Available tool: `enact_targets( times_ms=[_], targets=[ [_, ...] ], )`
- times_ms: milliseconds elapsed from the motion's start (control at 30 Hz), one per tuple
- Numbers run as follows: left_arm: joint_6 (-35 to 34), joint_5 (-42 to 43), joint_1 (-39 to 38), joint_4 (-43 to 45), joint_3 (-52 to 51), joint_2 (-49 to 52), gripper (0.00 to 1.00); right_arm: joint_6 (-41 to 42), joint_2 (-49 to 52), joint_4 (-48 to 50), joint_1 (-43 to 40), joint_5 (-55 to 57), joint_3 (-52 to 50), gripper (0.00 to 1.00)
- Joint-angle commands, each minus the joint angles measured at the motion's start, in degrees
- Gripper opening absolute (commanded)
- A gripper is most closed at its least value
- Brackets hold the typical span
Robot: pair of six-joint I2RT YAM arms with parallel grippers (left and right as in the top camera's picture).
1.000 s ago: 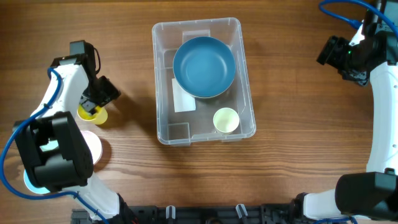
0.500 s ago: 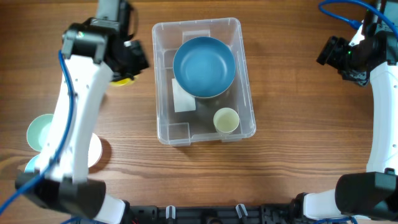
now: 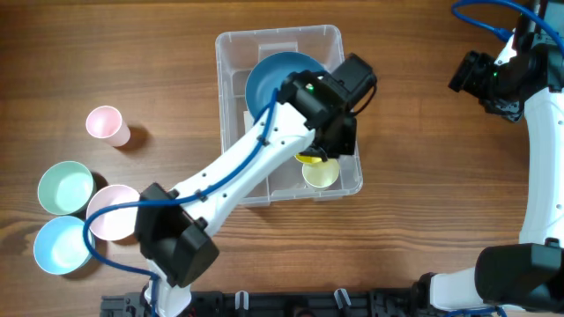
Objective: Pack container
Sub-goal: 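Drop the yellow cup into the cream cup in the container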
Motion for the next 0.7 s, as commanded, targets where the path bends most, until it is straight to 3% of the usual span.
enact_targets(
  times_ms=[0, 100, 133, 167, 233, 400, 500, 600, 667],
  targets=[
    [-0.70, 1.75, -1.73, 0.15, -0.15, 0.74, 0.04, 0.07, -1.31, -0.04, 0.20, -0.09, -0.20, 0.84],
    [-0.72, 1.75, -2.05, -0.87, -0.15, 0.74, 0.07, 0.04, -1.31, -0.07, 0.20, -0.09, -0.20, 0.83],
    [-0.72, 1.75, -2.03, -1.16, -0.15, 0.74, 0.19, 0.07, -1.31, -0.09, 0.20, -0.09, -0.20, 0.84],
    [-0.72, 1.75, -2.03, -1.55, -0.15, 0.72, 0.43, 0.07, -1.31, -0.09, 0.20, -0.09, -0.20, 0.84],
    [-0.50, 1.68, -2.03, -1.77, -0.15, 0.72, 0.61, 0.07, -1.31, -0.13, 0.20, -0.09, -0.20, 0.84],
    [1.01, -8.33, 5.20, -4.50, 0.39, -3.98, 0.64, 0.07, -1.31, -0.33, 0.20, -0.11, -0.20, 0.84],
    [0.98, -15.93, 19.93, -6.97, 0.39, -10.91, 0.69, 0.07, -1.31, -0.31, 0.20, -0.11, -0.20, 0.84],
    [1.01, -15.72, 36.54, -6.88, 0.22, -11.61, 0.82, 0.07, -1.31, -0.31, 0.20, -0.11, -0.20, 0.84],
    [1.03, -15.63, 46.53, -5.46, -0.24, -9.22, 0.82, 0.09, -1.31, -0.31, 0.20, -0.11, -0.20, 0.84]
  ],
)
